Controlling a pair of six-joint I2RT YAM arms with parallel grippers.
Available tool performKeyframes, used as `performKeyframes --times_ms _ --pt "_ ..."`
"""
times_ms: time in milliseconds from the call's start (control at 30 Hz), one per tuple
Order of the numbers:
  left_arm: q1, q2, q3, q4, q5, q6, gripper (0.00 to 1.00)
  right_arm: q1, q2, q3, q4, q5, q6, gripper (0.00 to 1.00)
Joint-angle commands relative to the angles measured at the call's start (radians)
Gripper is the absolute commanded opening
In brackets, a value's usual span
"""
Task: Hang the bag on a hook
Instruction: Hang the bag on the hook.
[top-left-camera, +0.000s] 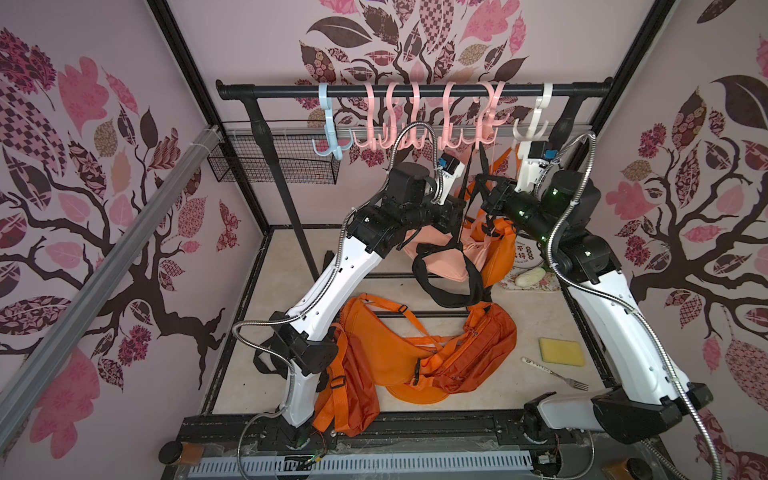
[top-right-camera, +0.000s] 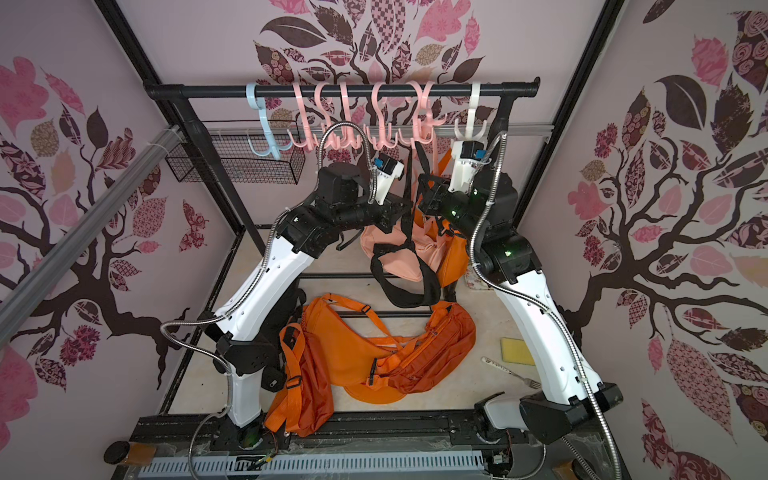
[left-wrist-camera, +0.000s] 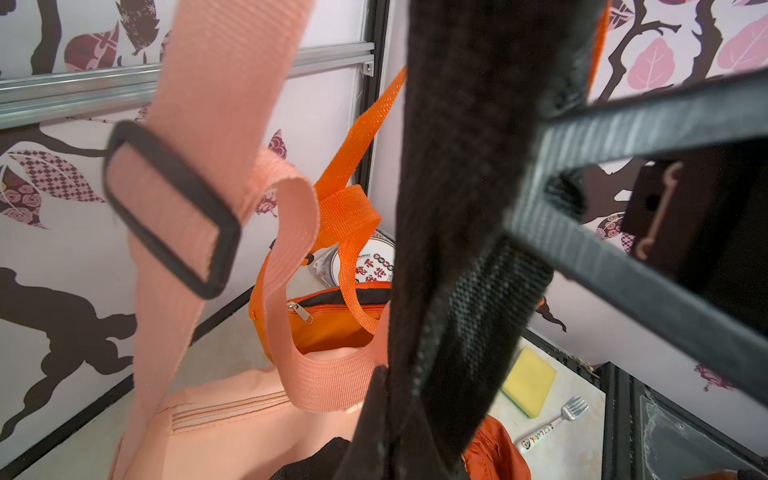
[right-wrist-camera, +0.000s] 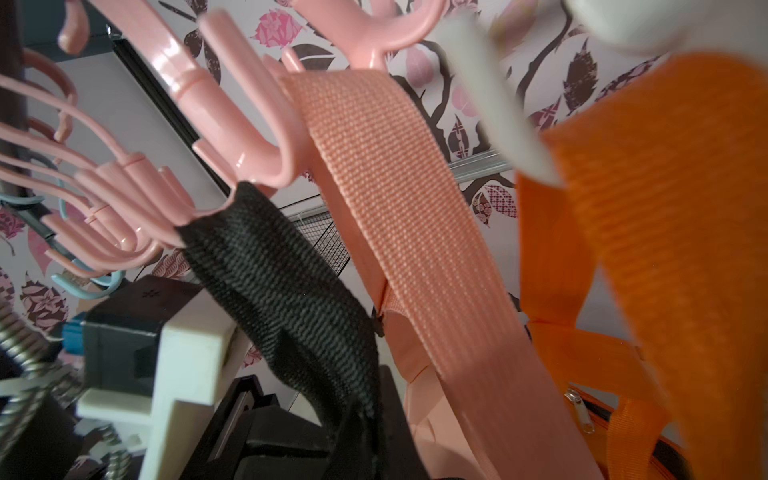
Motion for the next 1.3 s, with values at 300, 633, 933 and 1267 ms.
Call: performKeyframes --times_ms 300,633,933,1267 --pt "0.001 -0.11 -0.071 0.017 0.019 0.002 0.38 -0.062 -0.043 -0.01 0.025 0.048 0.083 0.0" --pt "0.001 -0.352 -0.334 0.008 -0.094 0.052 0.75 -0.062 -0.189 -0.098 0.031 0.013 0.102 0.57" --pt "0.0 -0.652 -0.773 0.047 -0.322 0.05 0.89 -0.062 -0.368 -0.177 -0.09 0.042 0.092 0.97" --pt "0.001 -1.024 -1.242 0.108 -0.627 0.025 0.97 0.22 -0.536 -0.611 -0.172 -0.008 0.022 1.0"
